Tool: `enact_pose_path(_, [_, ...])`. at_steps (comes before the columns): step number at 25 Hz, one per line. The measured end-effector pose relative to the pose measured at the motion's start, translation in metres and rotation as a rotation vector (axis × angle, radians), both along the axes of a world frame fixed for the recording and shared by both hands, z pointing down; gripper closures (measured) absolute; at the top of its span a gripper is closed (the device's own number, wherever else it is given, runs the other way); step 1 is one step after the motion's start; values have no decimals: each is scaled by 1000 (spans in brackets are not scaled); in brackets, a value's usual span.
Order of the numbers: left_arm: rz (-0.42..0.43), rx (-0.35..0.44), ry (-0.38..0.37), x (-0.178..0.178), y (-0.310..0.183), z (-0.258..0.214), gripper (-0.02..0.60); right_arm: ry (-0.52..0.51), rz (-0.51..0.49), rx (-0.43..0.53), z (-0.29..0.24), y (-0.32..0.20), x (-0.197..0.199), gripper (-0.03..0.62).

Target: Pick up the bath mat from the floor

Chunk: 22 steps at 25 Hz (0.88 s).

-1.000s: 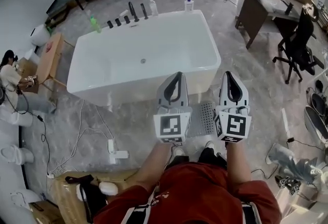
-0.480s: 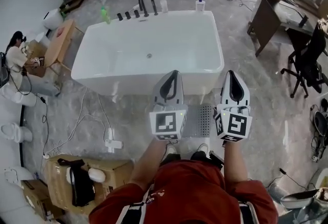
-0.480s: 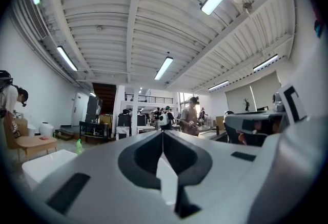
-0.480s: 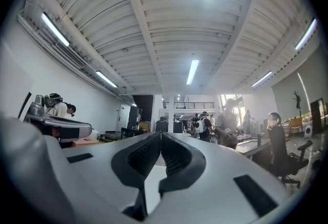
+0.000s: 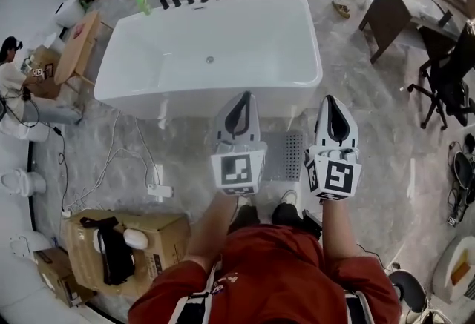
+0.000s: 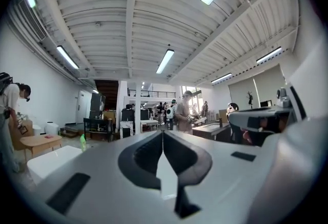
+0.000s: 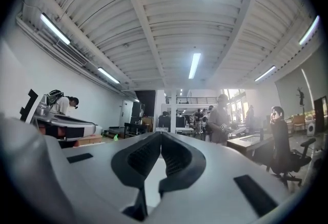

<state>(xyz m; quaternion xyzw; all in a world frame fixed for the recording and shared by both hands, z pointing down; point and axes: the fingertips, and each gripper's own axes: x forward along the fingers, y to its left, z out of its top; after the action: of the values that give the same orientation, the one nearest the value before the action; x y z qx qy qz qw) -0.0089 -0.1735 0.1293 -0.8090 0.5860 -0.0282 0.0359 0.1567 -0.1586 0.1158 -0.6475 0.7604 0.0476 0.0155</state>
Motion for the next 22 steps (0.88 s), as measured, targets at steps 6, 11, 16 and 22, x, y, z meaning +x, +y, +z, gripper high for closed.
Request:
enact_pose_path(6, [-11, -62, -8, 0, -7, 47, 566, 4, -3, -65, 47, -8, 5, 582])
enact_pose_path(11, [-32, -124, 6, -2, -12, 96, 566, -19, -7, -110, 95, -13, 7, 582])
enact_pose_path(16, [-37, -145, 0, -1, -9, 149, 566, -18, -44, -158, 148, -11, 2, 582])
enact_pose_path(22, [-56, -167, 10, -11, -1, 220, 566, -34, -46, -214, 238, -7, 7, 582])
